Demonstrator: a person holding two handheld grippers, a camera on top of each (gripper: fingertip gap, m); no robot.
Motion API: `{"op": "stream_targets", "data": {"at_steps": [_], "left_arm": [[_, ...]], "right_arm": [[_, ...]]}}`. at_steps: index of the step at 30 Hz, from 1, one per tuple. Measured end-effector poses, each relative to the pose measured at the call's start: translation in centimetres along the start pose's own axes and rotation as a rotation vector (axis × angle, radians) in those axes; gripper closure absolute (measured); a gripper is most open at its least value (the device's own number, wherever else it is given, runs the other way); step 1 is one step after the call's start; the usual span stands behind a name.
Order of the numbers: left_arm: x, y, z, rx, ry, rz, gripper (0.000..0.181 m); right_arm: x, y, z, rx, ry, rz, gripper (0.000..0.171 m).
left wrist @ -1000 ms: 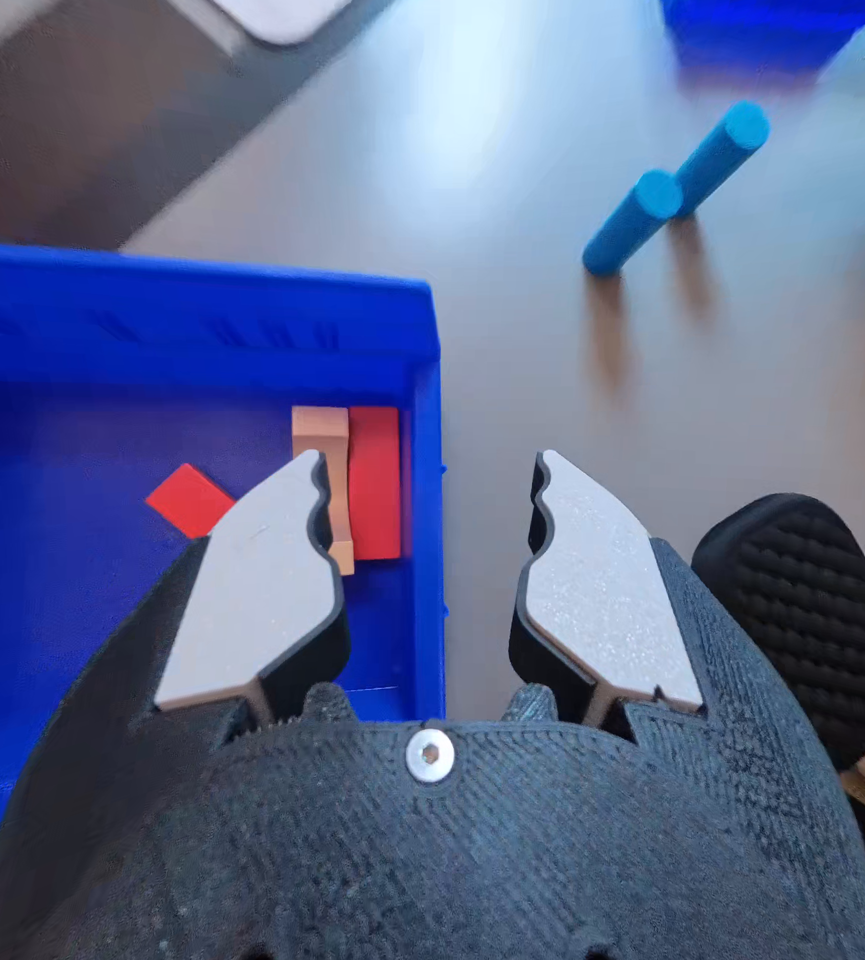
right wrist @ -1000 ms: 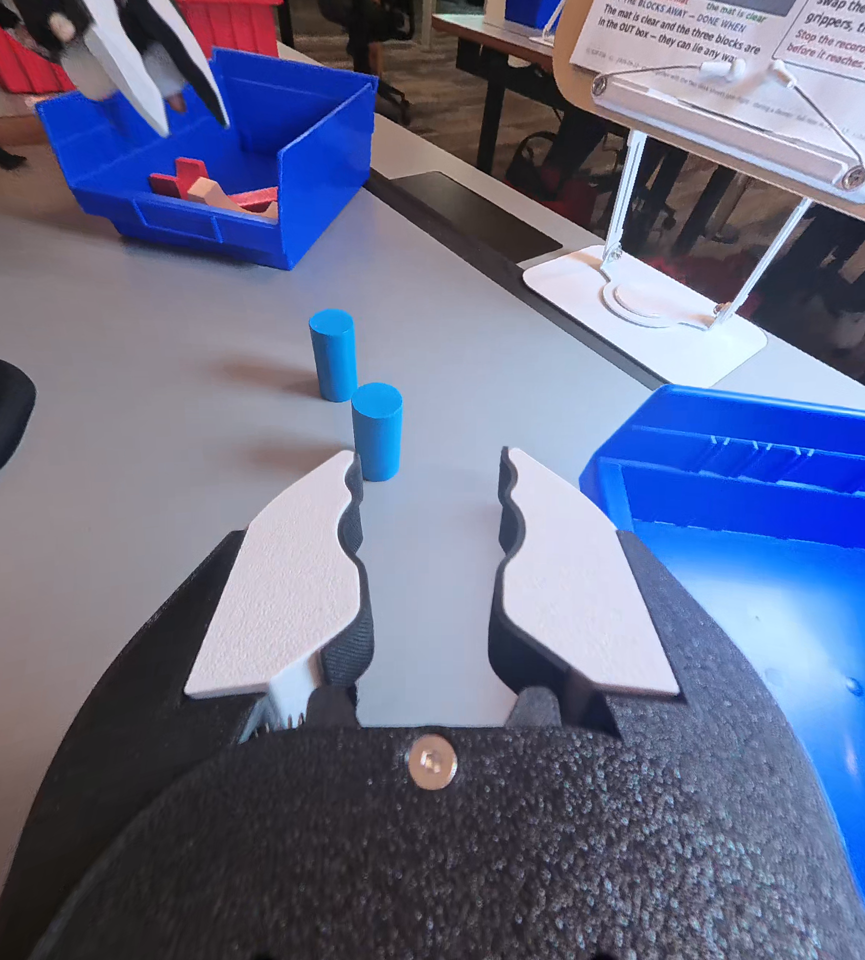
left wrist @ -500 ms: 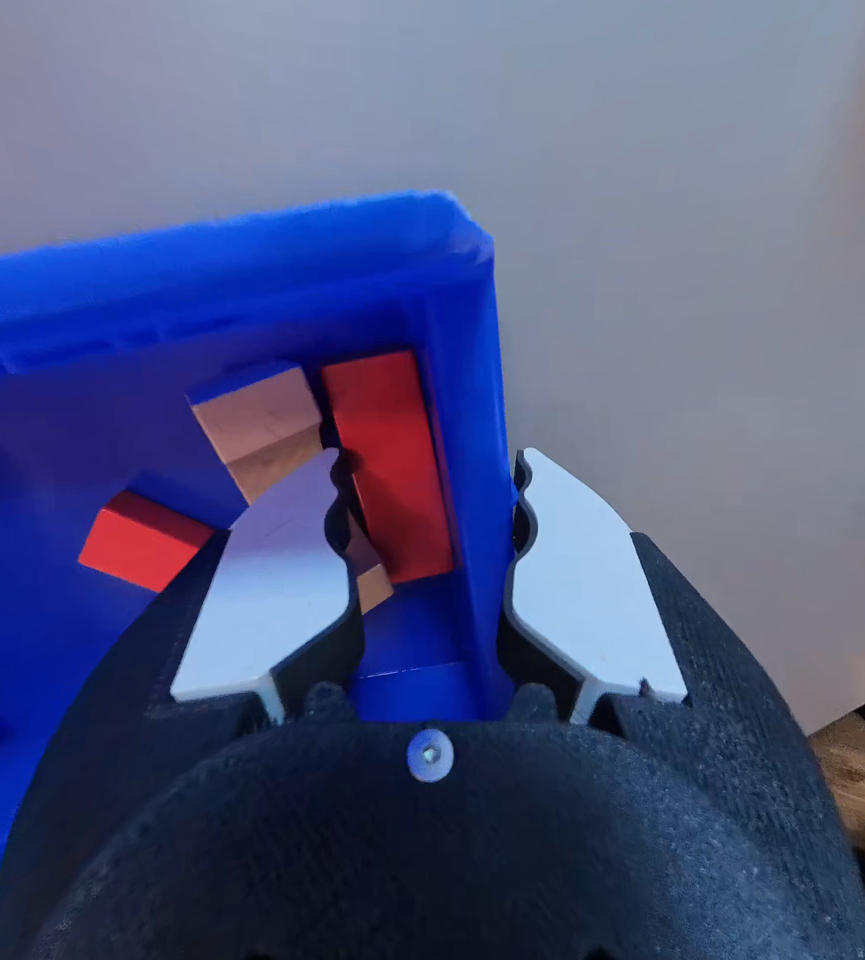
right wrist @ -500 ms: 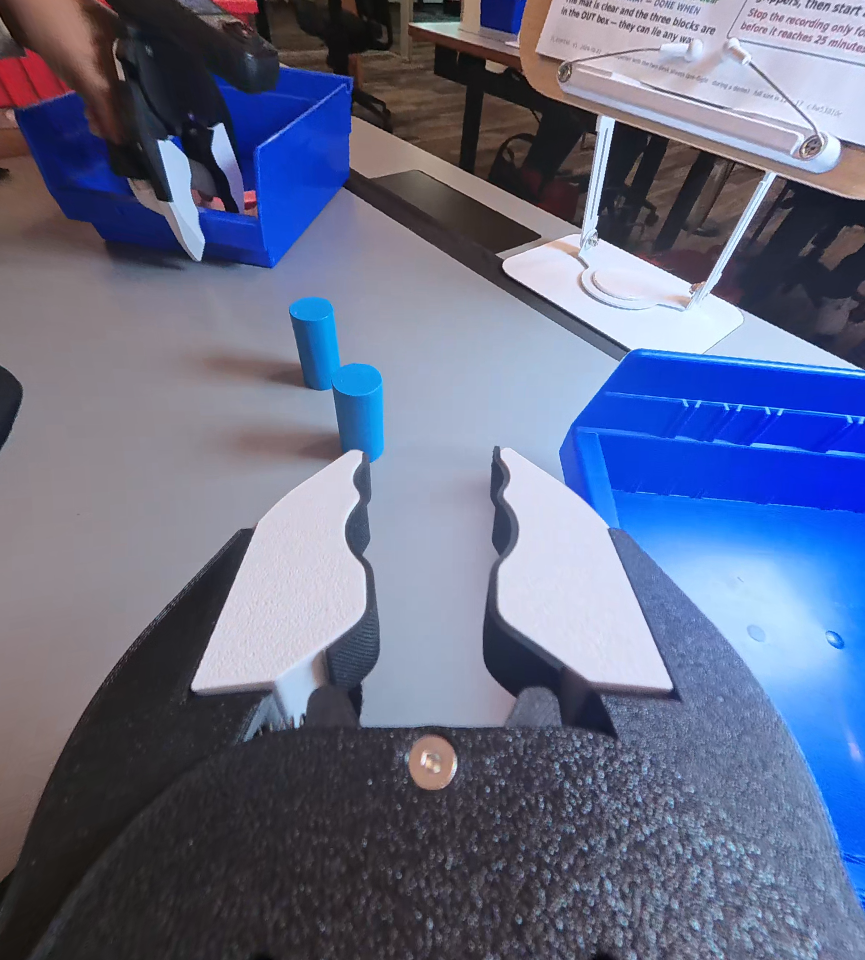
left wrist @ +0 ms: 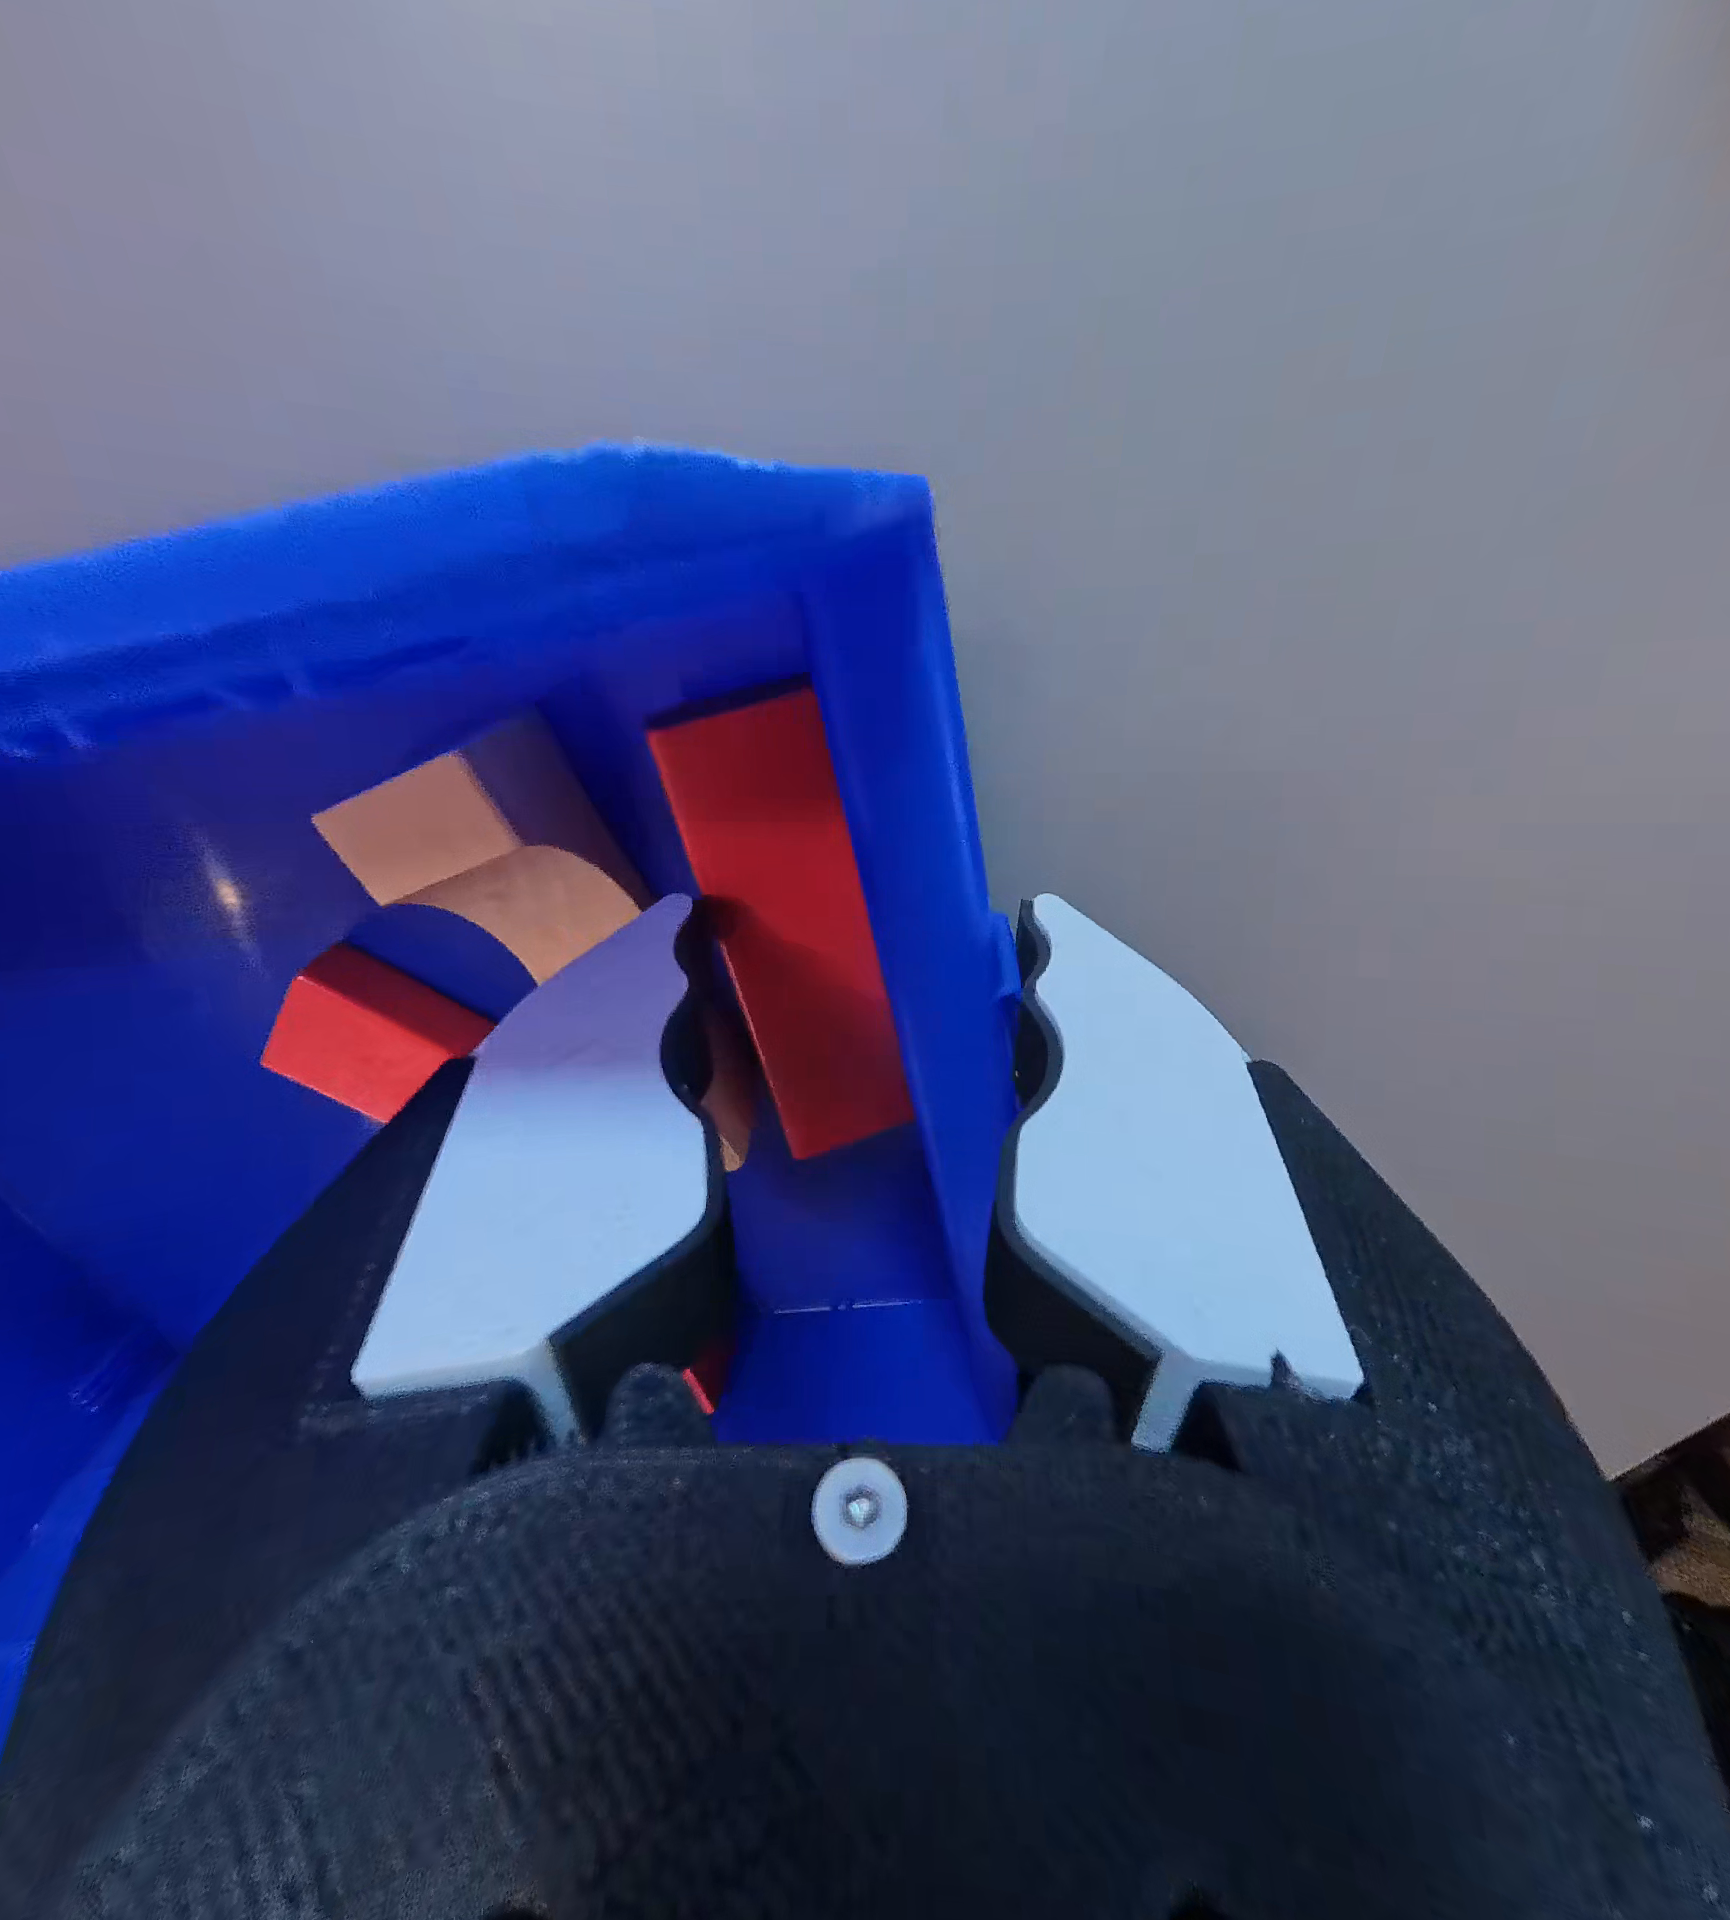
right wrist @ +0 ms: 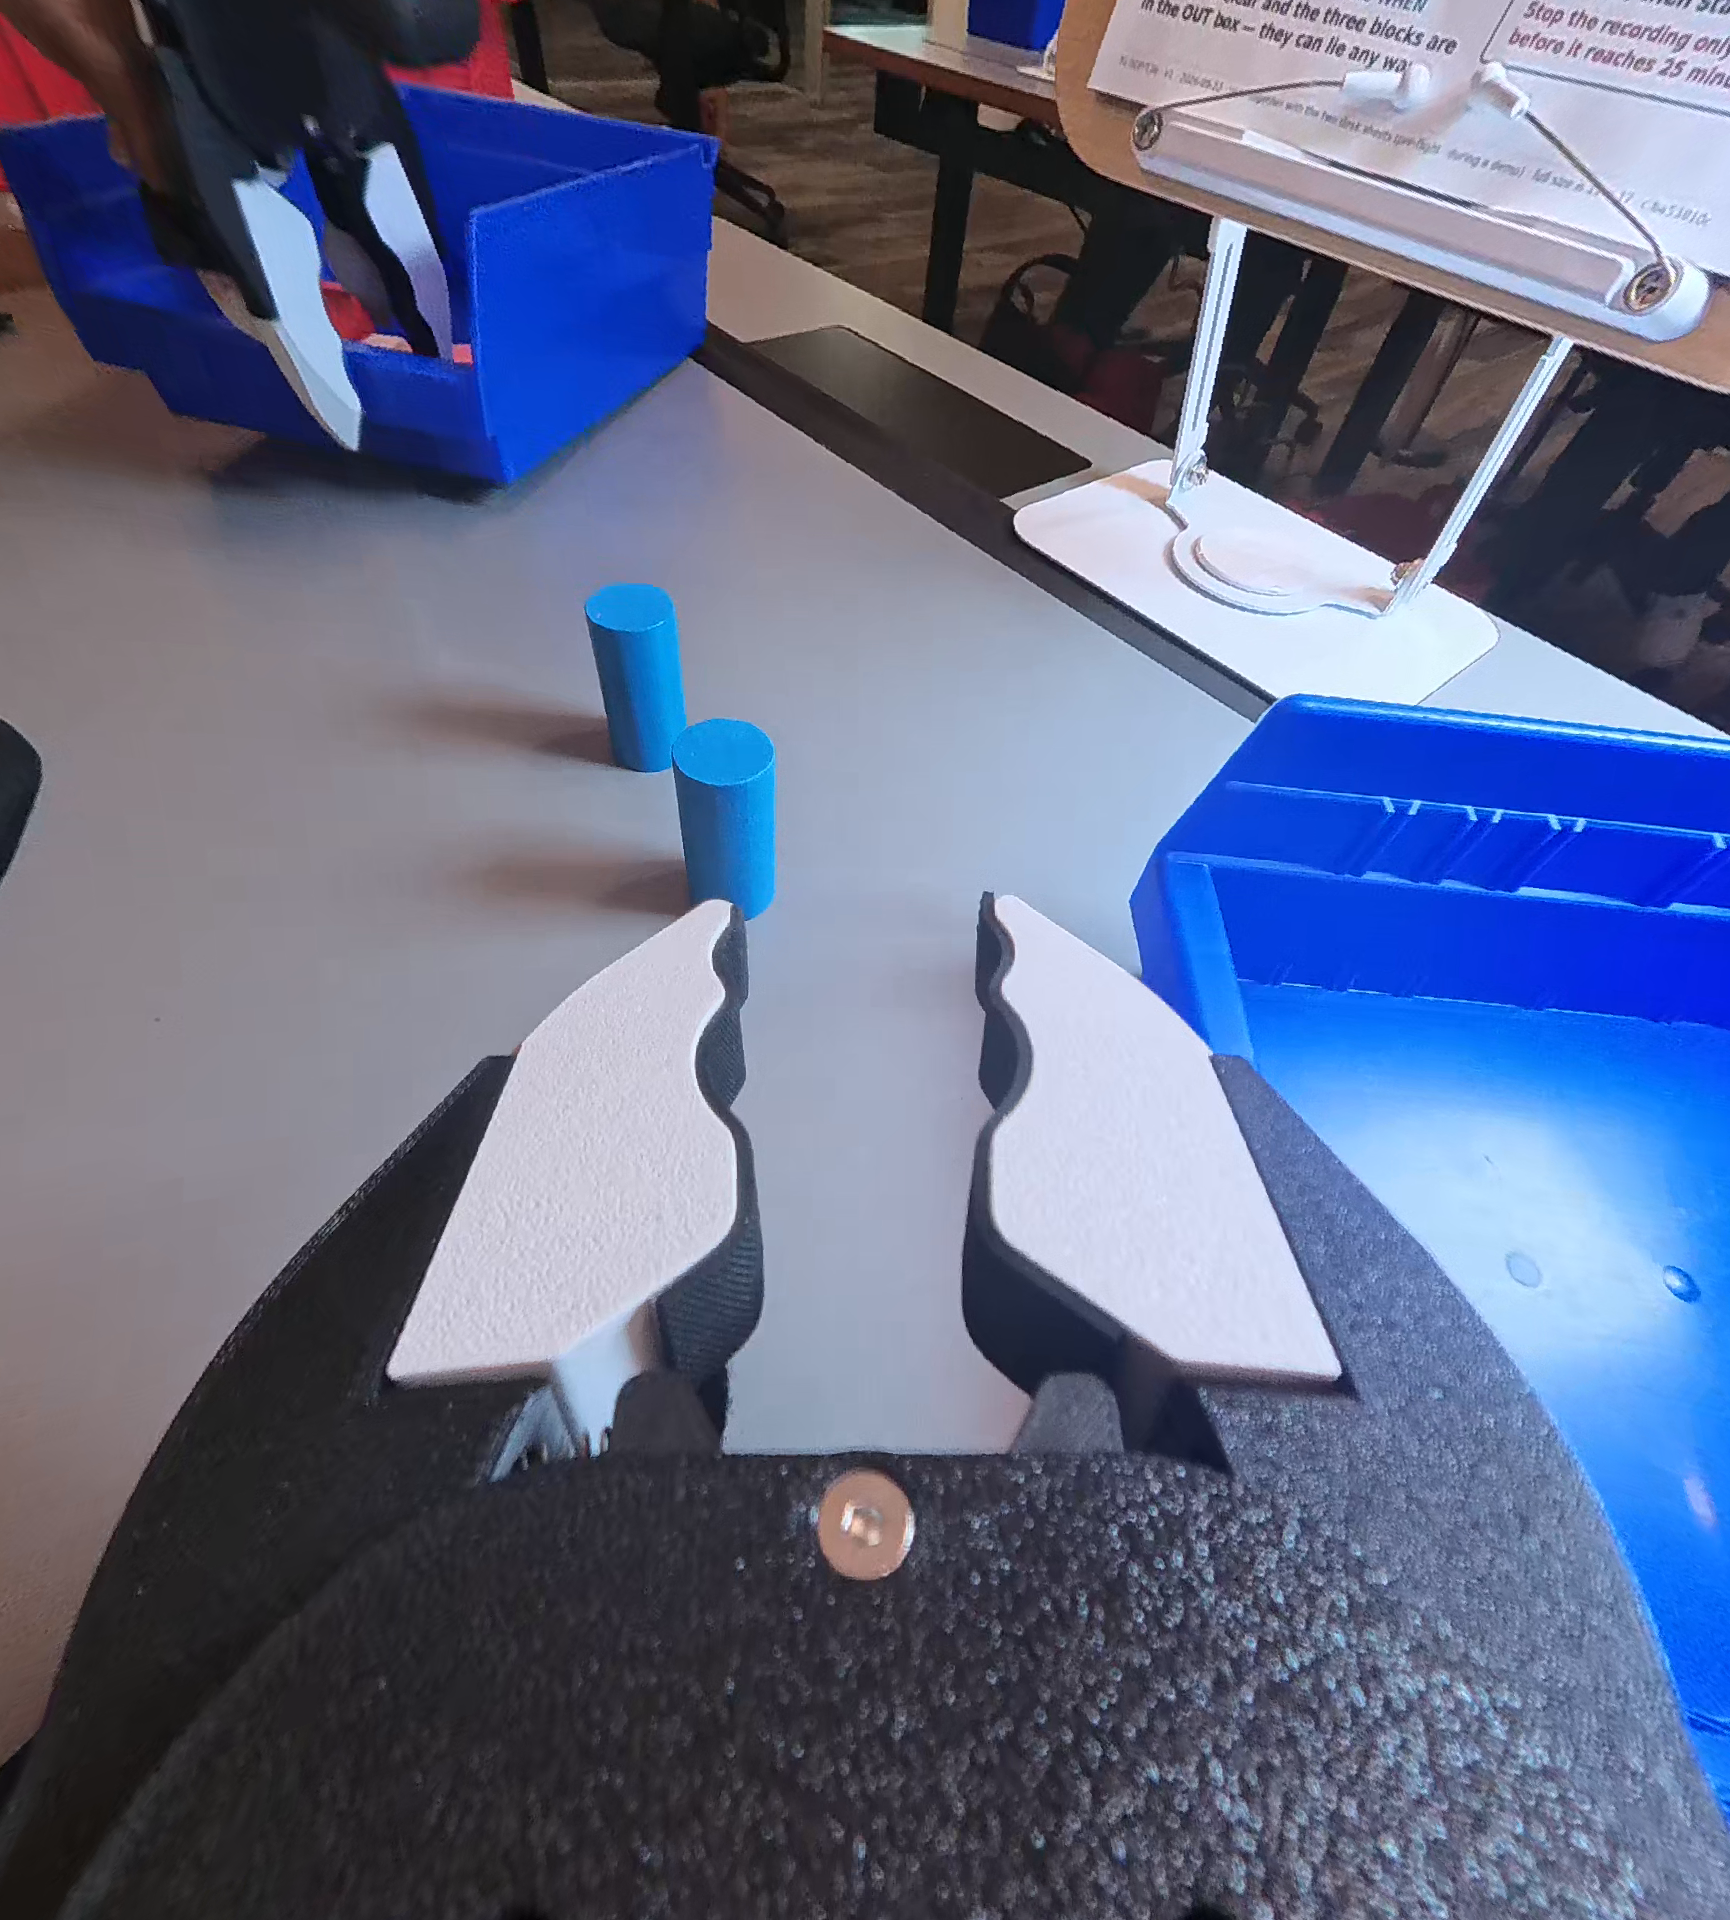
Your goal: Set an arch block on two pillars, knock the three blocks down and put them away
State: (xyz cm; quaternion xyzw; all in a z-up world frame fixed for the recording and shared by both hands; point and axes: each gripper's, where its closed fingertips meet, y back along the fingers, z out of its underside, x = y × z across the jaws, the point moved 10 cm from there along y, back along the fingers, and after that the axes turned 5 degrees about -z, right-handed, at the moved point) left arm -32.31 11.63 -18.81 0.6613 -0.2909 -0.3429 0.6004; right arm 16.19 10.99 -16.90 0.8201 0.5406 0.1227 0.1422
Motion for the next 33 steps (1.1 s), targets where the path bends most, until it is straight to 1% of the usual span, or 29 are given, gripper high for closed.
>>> {"op": "stream_targets", "data": {"at_steps": [2, 3, 4, 5, 7, 9, 10, 12, 15, 17, 18, 19, 20, 21, 22, 23, 25, 26, 27, 30, 33], "left_arm": [[-0.1, 0.7, 0.3, 0.041, 0.005, 0.003, 0.125], [-0.2, 1.1, 0.5, 0.065, 0.01, 0.022, 0.13], [0.0, 1.8, 0.5, 0.104, 0.01, 0.075, 0.148], [-0.2, 2.6, 0.4, 0.163, 0.016, 0.075, 0.153], [-1.1, 4.2, 0.4, 0.247, 0.051, 0.015, 0.15], [-2.4, 5.1, 0.7, 0.262, 0.107, -0.04, 0.148], [-3.1, 5.1, 0.9, 0.253, 0.133, -0.064, 0.144], [-4.4, 4.2, 1.5, 0.198, 0.19, -0.084, 0.127], [-5.8, 1.3, 2.3, 0.08, 0.261, -0.073, 0.105], [-5.8, -1.1, 2.6, -0.012, 0.291, -0.001, 0.096], [-5.6, -2.1, 2.6, -0.068, 0.299, 0.02, 0.089], [-5.6, -2.1, 2.2, -0.056, 0.259, 0.012, 0.09], [-5.5, -2.0, 2.0, -0.055, 0.253, 0.025, 0.097], [-5.5, -1.9, 1.8, -0.055, 0.248, 0.042, 0.116], [-5.2, -1.9, 1.6, -0.063, 0.253, 0.123, 0.147], [-5.1, -2.0, 1.4, -0.074, 0.263, 0.171, 0.16], [-4.6, -2.0, 1.1, -0.085, 0.226, 0.195, 0.173], [-4.5, -1.9, 1.0, -0.084, 0.191, 0.173, 0.174], [-4.4, -1.9, 1.1, -0.083, 0.171, 0.157, 0.18], [-4.0, -1.8, 1.1, -0.067, 0.163, 0.195, 0.18], [-4.1, -1.1, 1.2, -0.026, 0.157, 0.189, 0.18]], "right_arm": [[0.0, -0.1, 0.1, -0.006, 0.0, -0.003, 0.129], [0.0, -0.2, 0.1, -0.009, 0.0, -0.004, 0.129], [0.0, -0.2, 0.2, -0.012, 0.001, -0.005, 0.129], [-0.1, -0.3, 0.2, -0.015, 0.001, -0.006, 0.129], [-0.1, -0.4, 0.2, -0.017, 0.0, -0.009, 0.129], [-0.2, -0.4, 0.2, -0.02, 0.003, -0.011, 0.129], [-0.2, -0.4, 0.2, -0.021, 0.004, -0.011, 0.129], [-0.2, -0.4, 0.2, -0.021, 0.006, -0.012, 0.129], [-0.2, -0.5, 0.3, -0.024, 0.005, -0.014, 0.129], [-0.2, -0.5, 0.3, -0.028, 0.004, -0.015, 0.129], [-0.2, -0.6, 0.4, -0.03, 0.004, -0.016, 0.129], [-0.2, -0.6, 0.4, -0.033, 0.003, -0.016, 0.129], [-0.2, -0.6, 0.5, -0.035, 0.003, -0.017, 0.129], [-0.2, -0.7, 0.5, -0.037, 0.002, -0.017, 0.129], [-0.2, -0.7, 0.5, -0.039, 0.002, -0.017, 0.129], [-0.2, -0.7, 0.5, -0.041, 0.004, -0.016, 0.129], [-0.3, -0.7, 0.5, -0.04, 0.009, -0.013, 0.129], [-0.3, -0.7, 0.5, -0.039, 0.009, -0.013, 0.129], [-0.3, -0.7, 0.5, -0.038, 0.007, -0.014, 0.129], [-0.2, -0.7, 0.5, -0.037, 0.006, -0.015, 0.129], [-0.2, -0.7, 0.5, -0.036, 0.001, -0.017, 0.129]]}}
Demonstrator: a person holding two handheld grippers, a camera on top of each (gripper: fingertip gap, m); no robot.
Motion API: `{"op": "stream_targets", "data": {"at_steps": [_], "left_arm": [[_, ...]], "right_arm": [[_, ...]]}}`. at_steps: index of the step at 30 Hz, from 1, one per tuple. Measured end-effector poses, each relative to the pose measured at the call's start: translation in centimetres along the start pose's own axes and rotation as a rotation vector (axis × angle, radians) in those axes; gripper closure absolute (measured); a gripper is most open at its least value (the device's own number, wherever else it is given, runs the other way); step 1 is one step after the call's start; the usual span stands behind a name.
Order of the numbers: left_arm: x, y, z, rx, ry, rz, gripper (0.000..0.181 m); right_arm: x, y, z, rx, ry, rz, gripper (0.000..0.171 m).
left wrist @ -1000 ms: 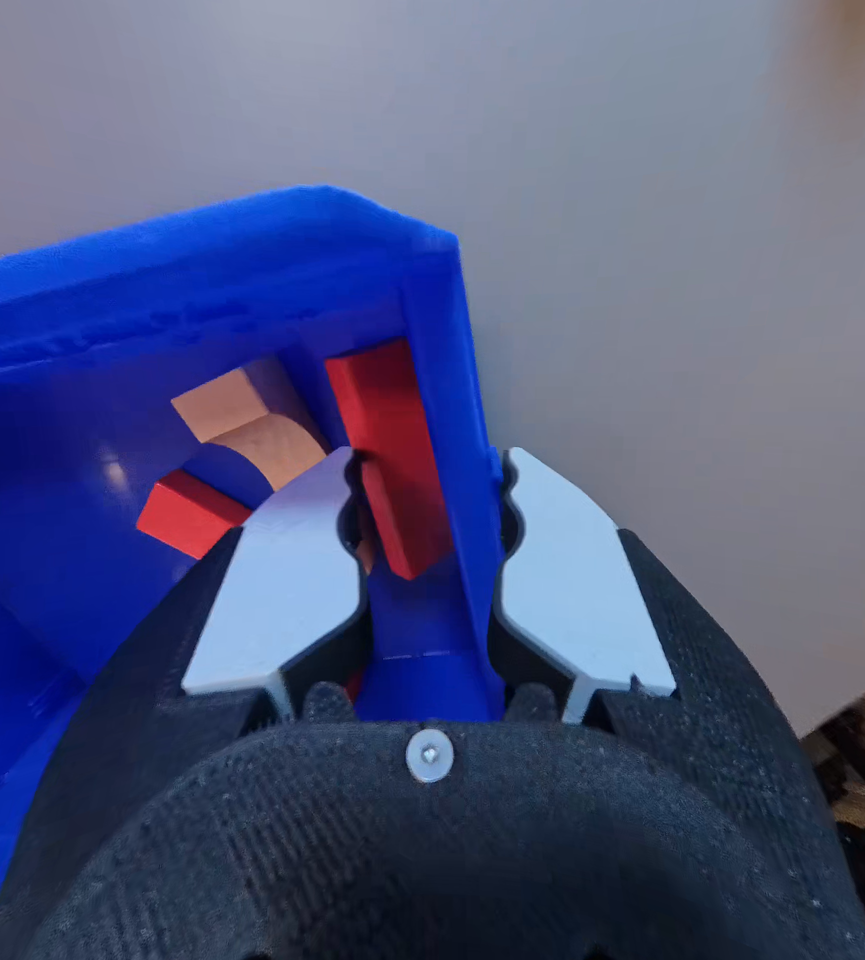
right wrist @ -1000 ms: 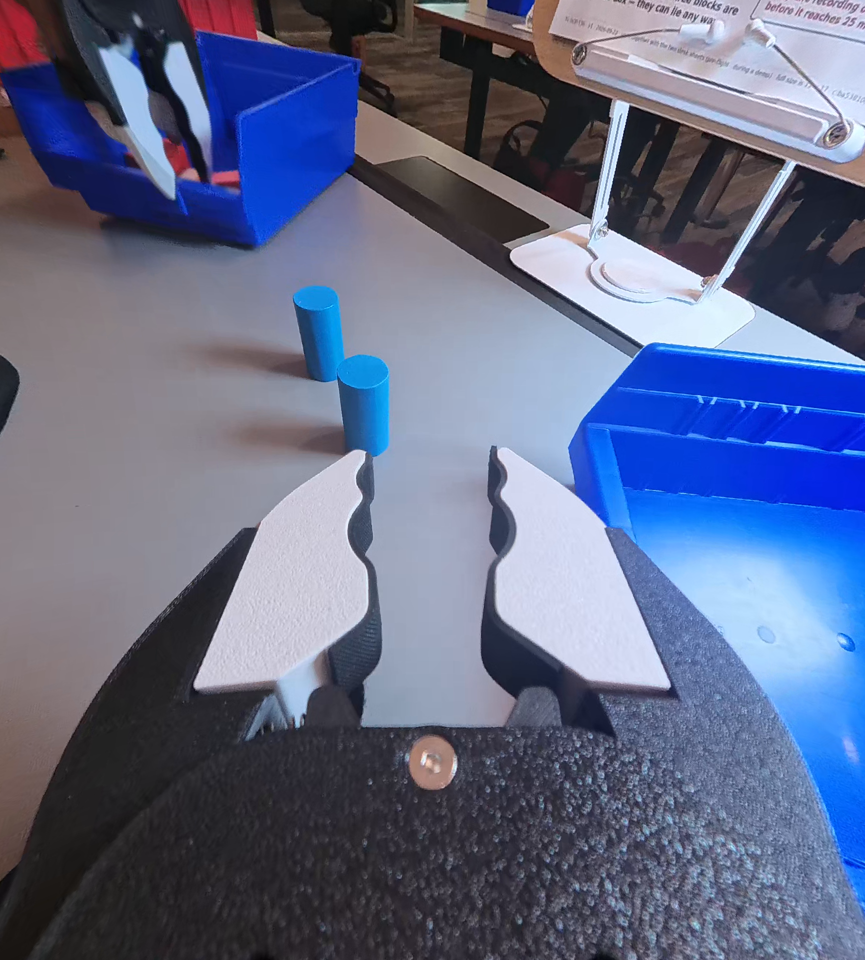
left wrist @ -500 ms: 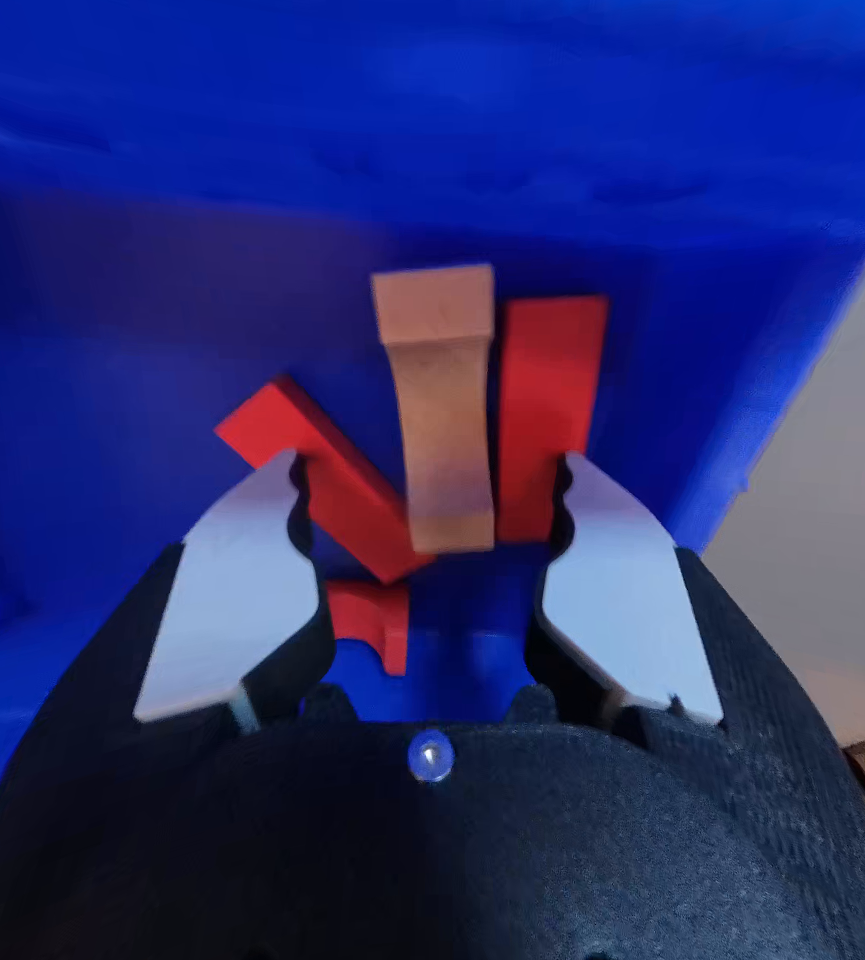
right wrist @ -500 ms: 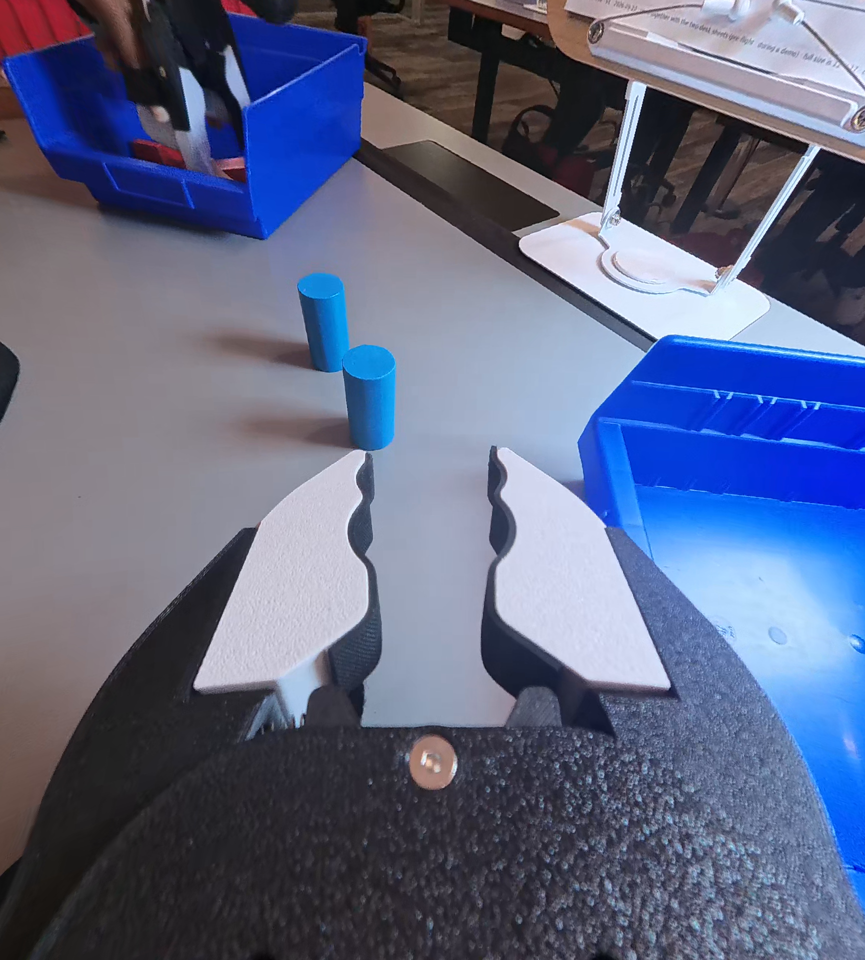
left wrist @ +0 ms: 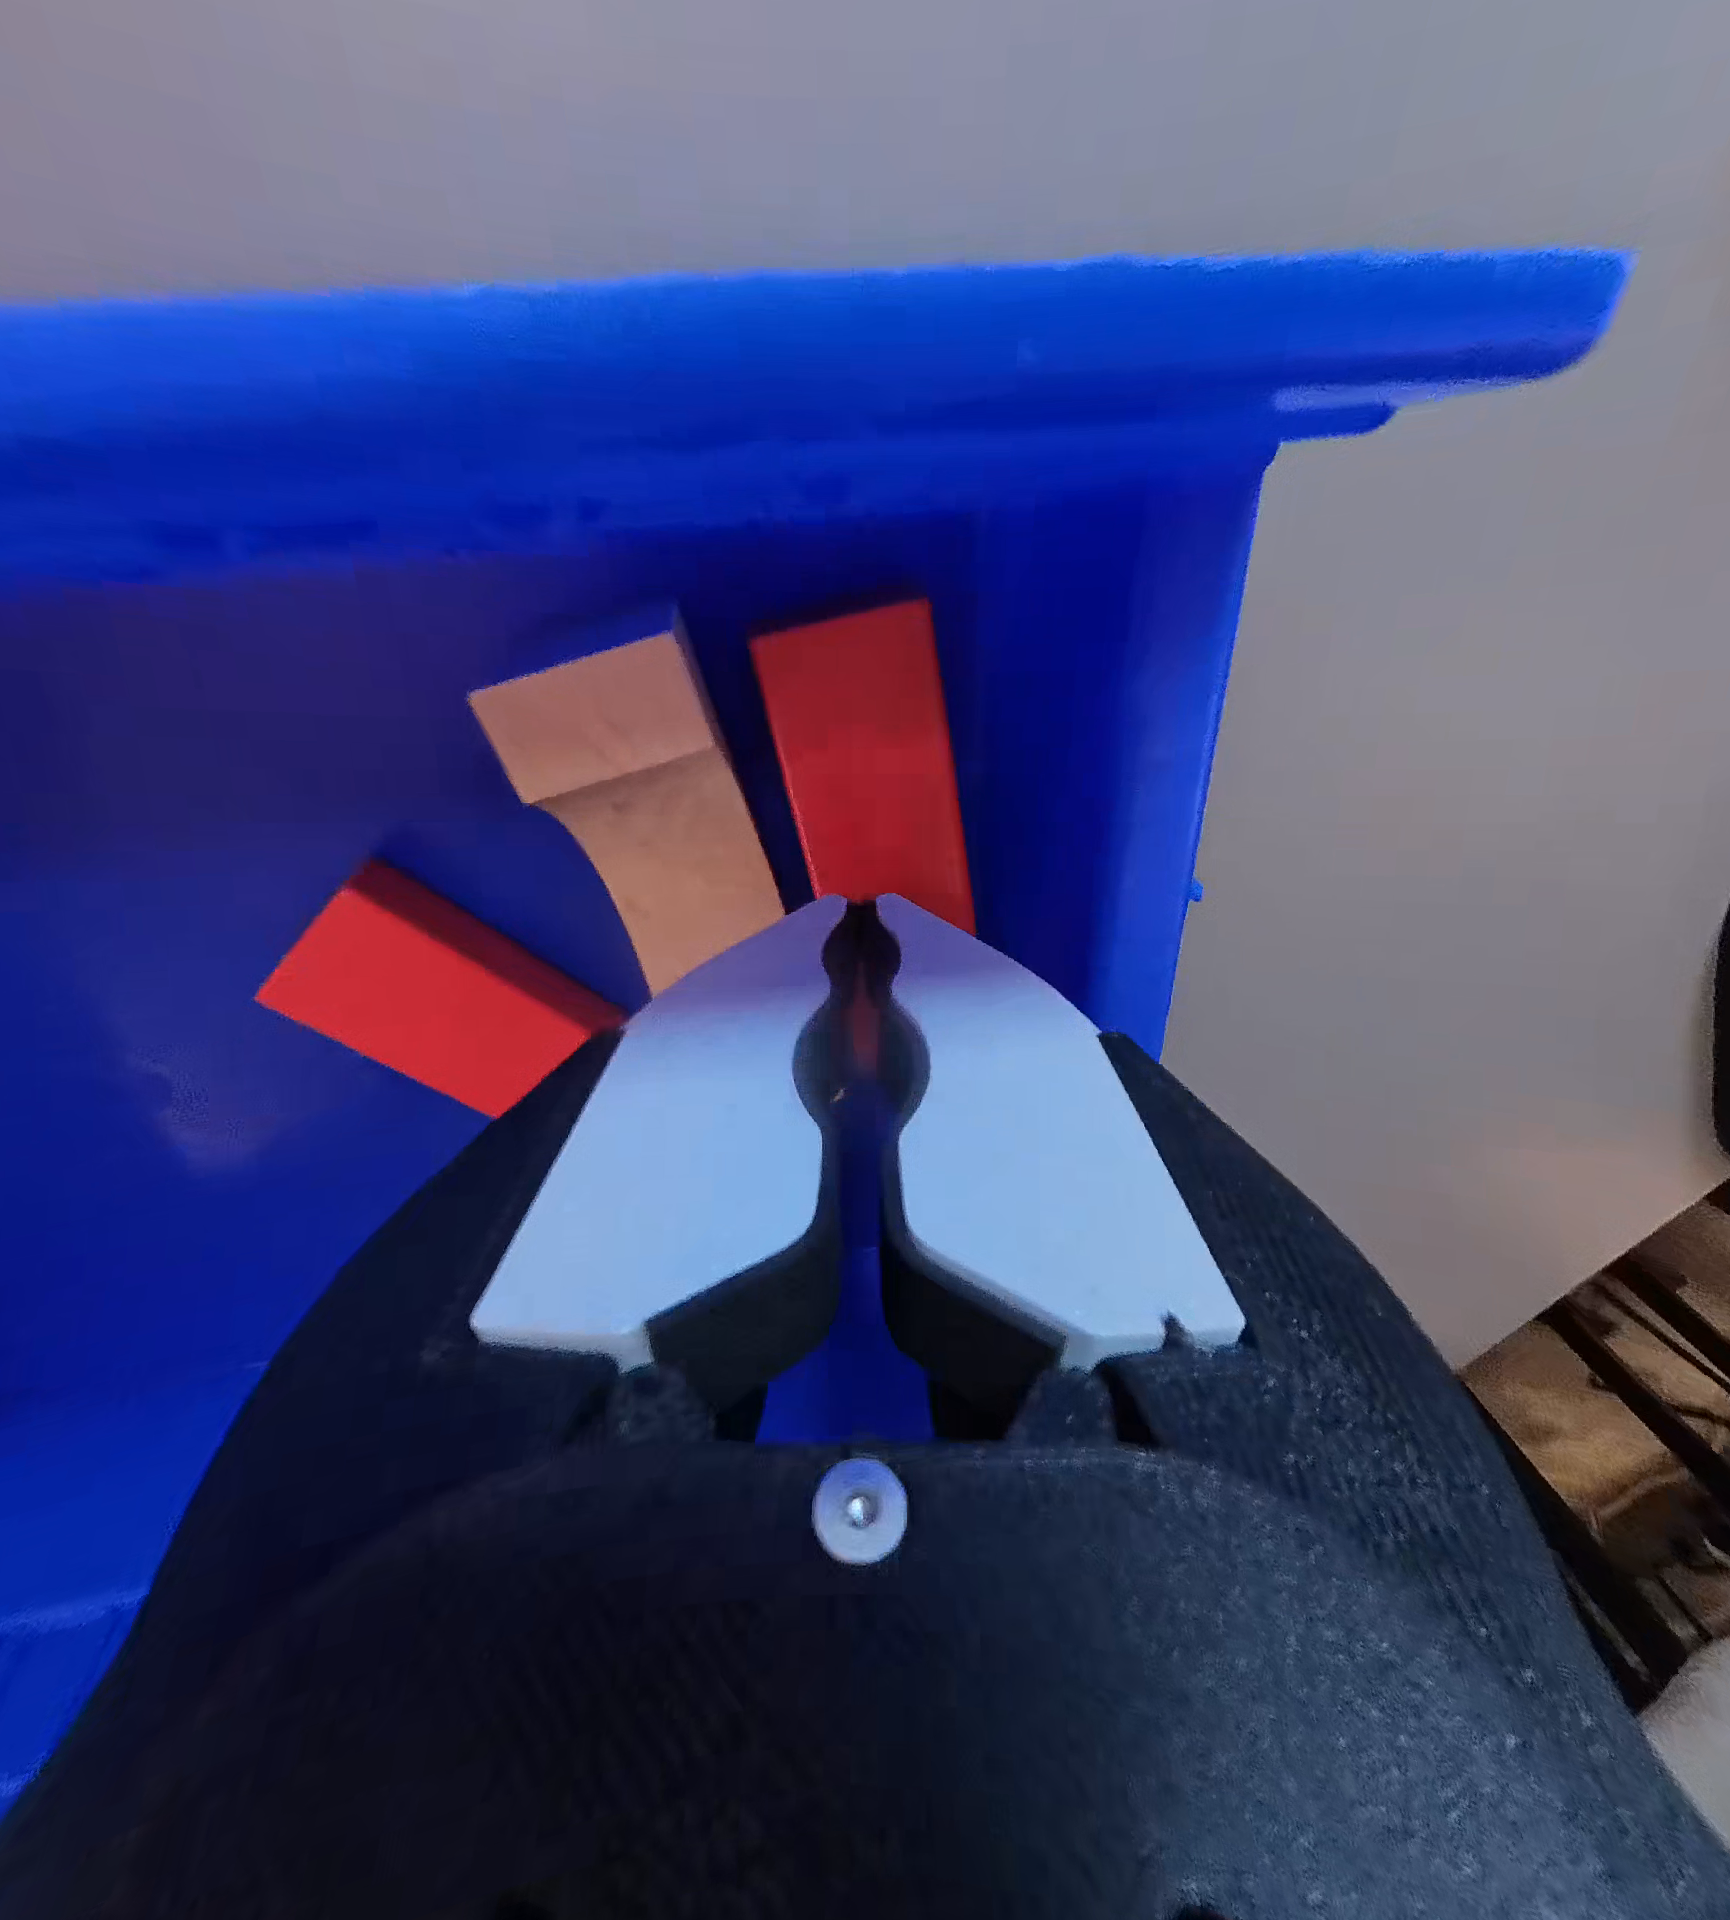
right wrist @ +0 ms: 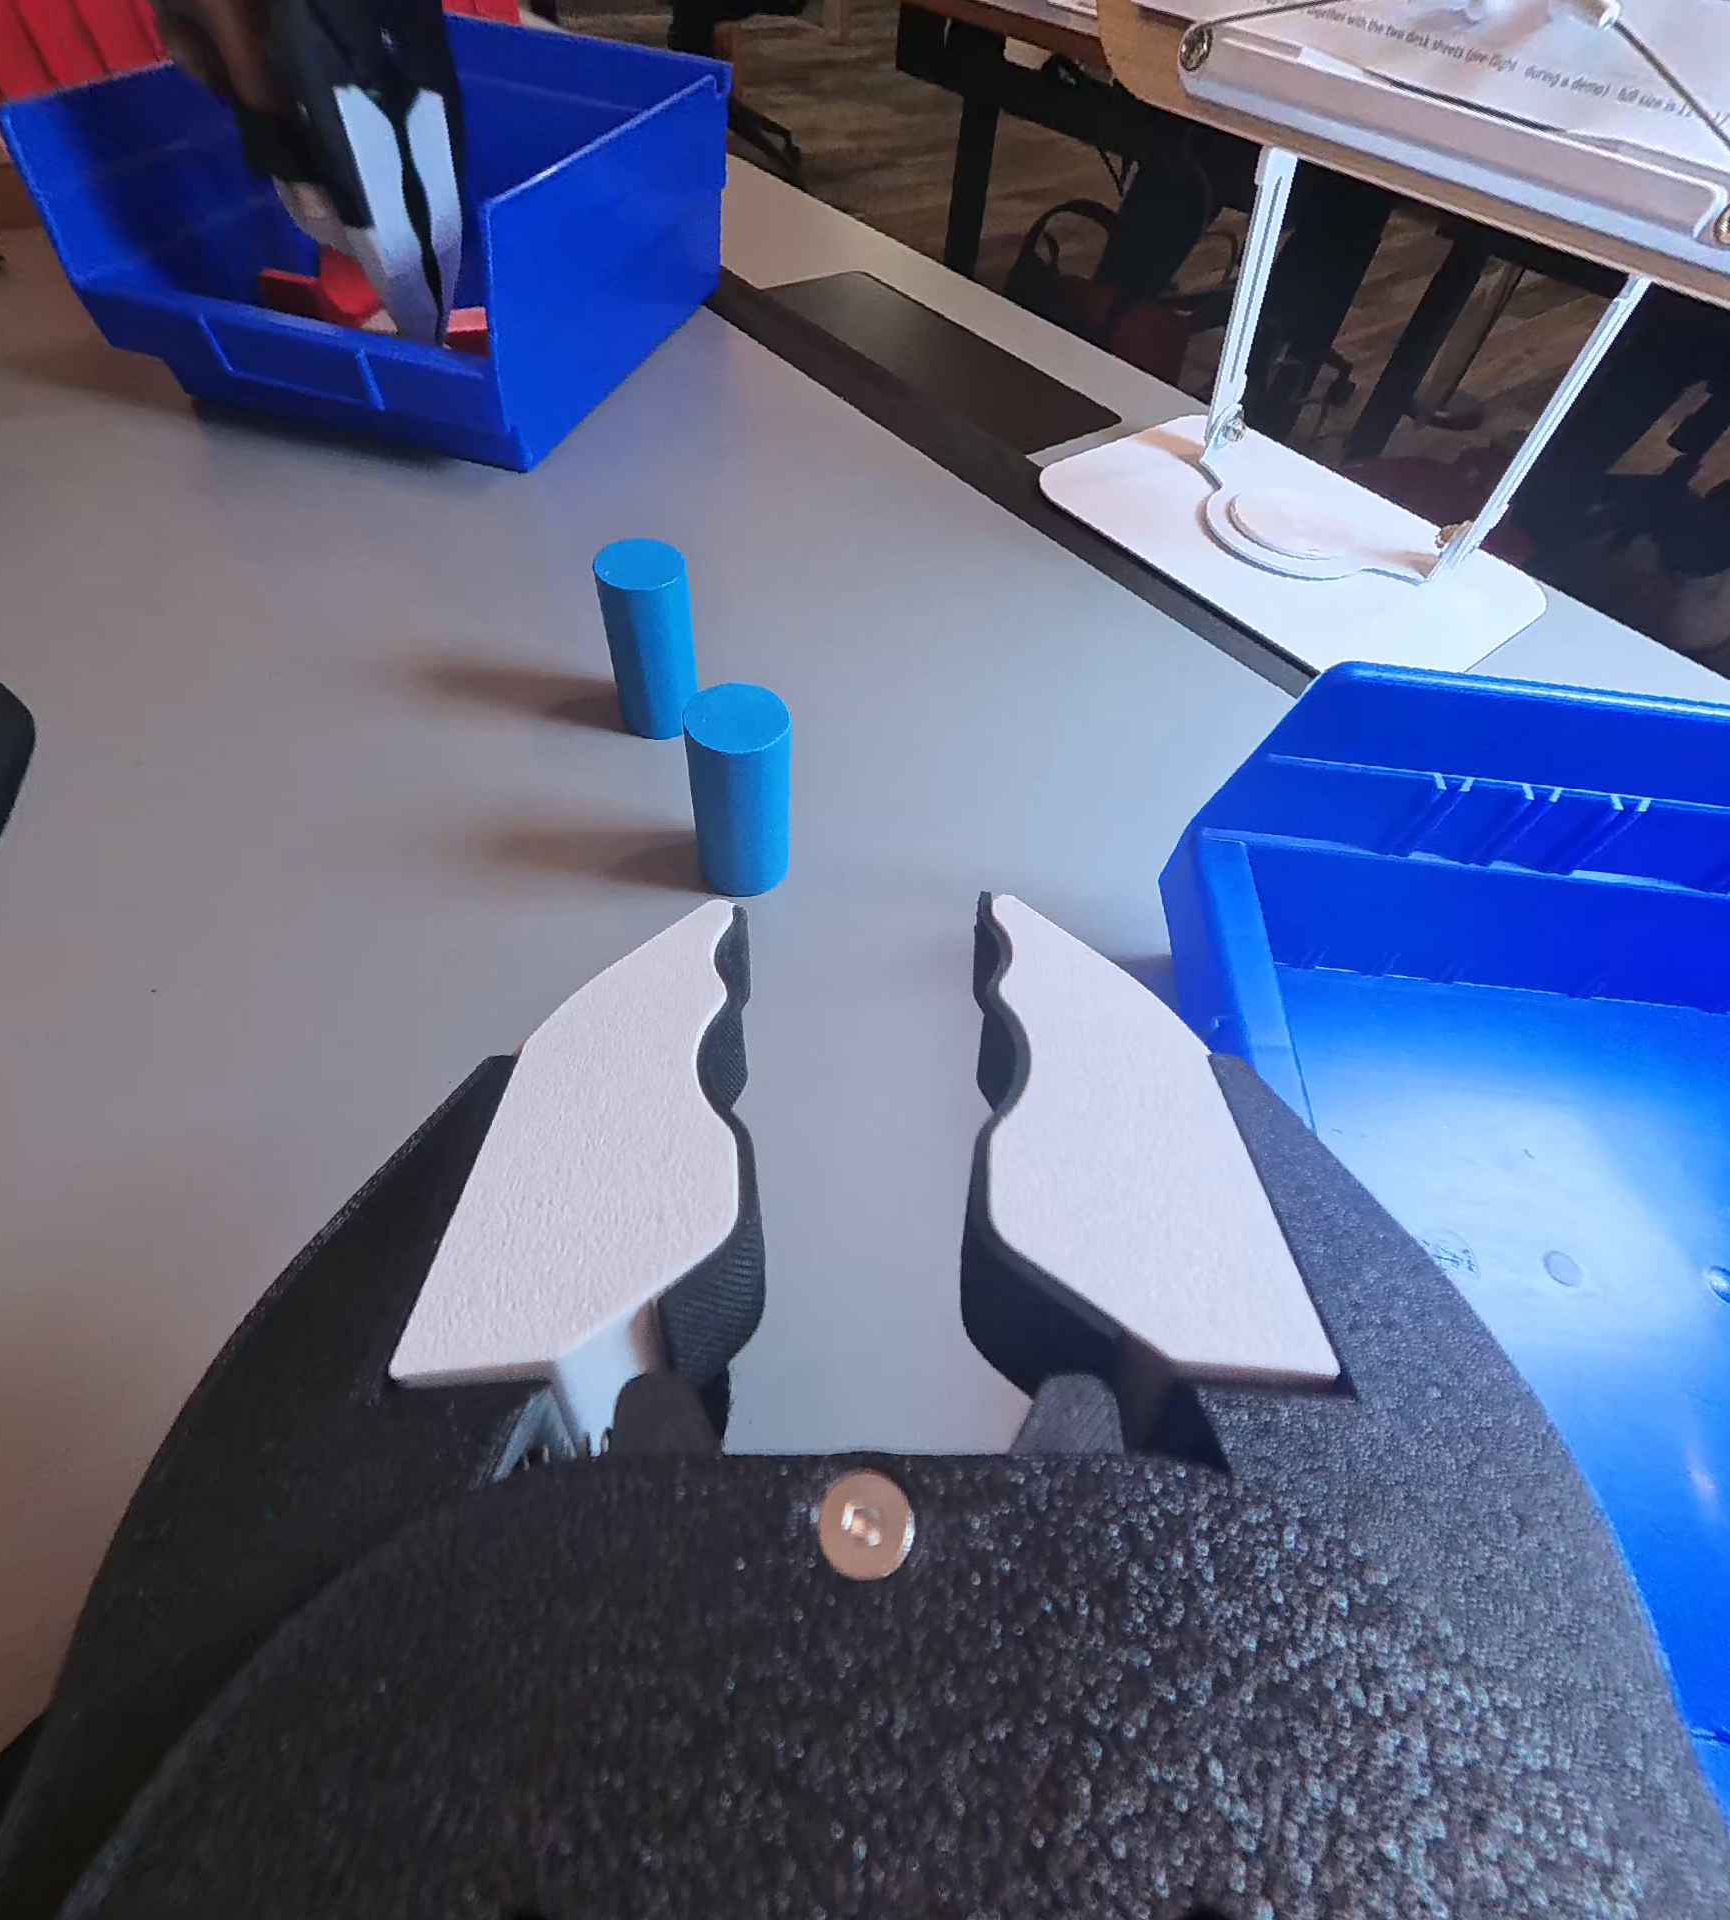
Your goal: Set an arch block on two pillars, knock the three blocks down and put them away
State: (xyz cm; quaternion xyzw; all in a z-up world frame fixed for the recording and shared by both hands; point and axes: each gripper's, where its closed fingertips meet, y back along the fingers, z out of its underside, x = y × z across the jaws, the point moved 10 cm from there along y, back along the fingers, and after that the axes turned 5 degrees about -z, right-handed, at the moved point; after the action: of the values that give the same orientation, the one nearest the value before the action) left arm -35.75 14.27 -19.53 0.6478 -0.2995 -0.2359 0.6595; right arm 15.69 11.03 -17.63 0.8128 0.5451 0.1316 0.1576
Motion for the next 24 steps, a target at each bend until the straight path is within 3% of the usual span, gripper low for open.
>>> {"op": "stream_targets", "data": {"at_steps": [5, 9, 11, 13, 15, 17, 20, 24], "left_arm": [[-1.2, 2.9, 0.7, 0.095, 0.037, -0.124, 0.181], [-2.0, 3.6, 1.7, 0.066, 0.126, -0.135, 0.118], [-2.4, 2.7, 2.1, 0.013, 0.15, -0.141, 0.101], [-2.6, 1.2, 2.4, -0.06, 0.156, -0.14, 0.095], [-2.1, -0.5, 2.4, -0.128, 0.14, -0.089, 0.092], [-1.9, -0.5, 1.9, -0.134, 0.093, -0.126, 0.103], [-1.9, -0.4, 1.4, -0.122, 0.107, -0.092, 0.144], [-1.8, -1.6, 1.2, -0.149, 0.073, -0.102, 0.147]], "right_arm": [[0.0, -0.1, 0.1, -0.002, -0.005, -0.004, 0.129], [0.0, -0.1, 0.1, -0.002, -0.005, -0.006, 0.13], [0.0, -0.1, 0.1, -0.001, -0.006, -0.007, 0.13], [0.0, -0.1, 0.1, -0.003, -0.007, -0.007, 0.13], [0.1, -0.2, 0.2, -0.005, -0.009, -0.007, 0.13], [0.1, -0.2, 0.2, -0.006, -0.012, -0.008, 0.13], [0.1, -0.2, 0.2, -0.008, -0.008, -0.006, 0.13], [0.1, 0.0, 0.1, -0.002, -0.006, -0.002, 0.13]]}}
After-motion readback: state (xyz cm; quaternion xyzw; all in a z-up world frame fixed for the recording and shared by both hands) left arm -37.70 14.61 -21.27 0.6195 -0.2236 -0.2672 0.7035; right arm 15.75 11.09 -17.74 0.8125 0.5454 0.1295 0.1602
